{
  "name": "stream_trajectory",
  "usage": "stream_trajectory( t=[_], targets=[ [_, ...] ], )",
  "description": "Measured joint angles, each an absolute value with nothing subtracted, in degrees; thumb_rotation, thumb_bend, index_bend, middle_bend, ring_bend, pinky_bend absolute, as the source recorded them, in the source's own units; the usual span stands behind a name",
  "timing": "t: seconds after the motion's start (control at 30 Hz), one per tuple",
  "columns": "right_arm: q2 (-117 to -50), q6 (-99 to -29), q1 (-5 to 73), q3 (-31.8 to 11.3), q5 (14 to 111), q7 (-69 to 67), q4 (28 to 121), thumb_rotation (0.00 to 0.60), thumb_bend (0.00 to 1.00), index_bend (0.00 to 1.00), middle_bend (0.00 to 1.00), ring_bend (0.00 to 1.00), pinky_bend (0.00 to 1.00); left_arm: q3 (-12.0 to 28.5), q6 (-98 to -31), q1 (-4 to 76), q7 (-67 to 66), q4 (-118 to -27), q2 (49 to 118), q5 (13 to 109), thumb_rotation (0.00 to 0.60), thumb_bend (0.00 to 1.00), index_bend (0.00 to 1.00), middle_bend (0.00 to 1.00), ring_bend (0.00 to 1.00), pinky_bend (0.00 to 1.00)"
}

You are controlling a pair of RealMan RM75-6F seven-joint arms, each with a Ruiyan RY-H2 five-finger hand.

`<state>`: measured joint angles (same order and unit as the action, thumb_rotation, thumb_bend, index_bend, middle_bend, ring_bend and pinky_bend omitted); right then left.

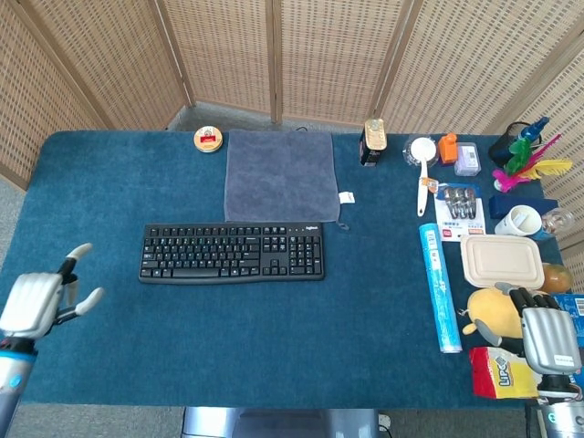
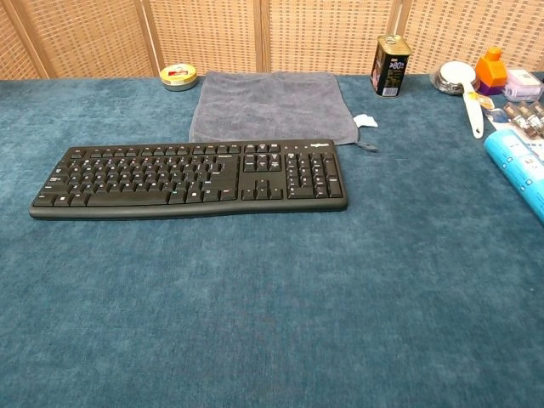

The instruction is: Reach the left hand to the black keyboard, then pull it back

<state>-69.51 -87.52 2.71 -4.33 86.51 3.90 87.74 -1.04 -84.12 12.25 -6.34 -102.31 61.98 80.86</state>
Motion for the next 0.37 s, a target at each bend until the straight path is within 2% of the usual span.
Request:
stream_trajectory(
  t=[0.23,0.37],
  targets=[
    [-70.0,-87.9,3.1,-4.4,87.3,4.8,88.4,0.000,0.26,0.27,0.37,0.37,0.33,-3.0,-94.1,5.4,-8.1,-104.3,60.8,86.9,0.000,0.15,0.15,0.70,0.67,0.66],
    [-70.2,-87.9,3.3,-4.4,87.6,4.9,88.5,0.000,0.26,0.27,0.37,0.37,0.33,-3.6,-97.0,2.7,-8.4,-104.8,60.7,89.3,0.000,0.15,0.15,0.70,0.67,0.66]
  ],
)
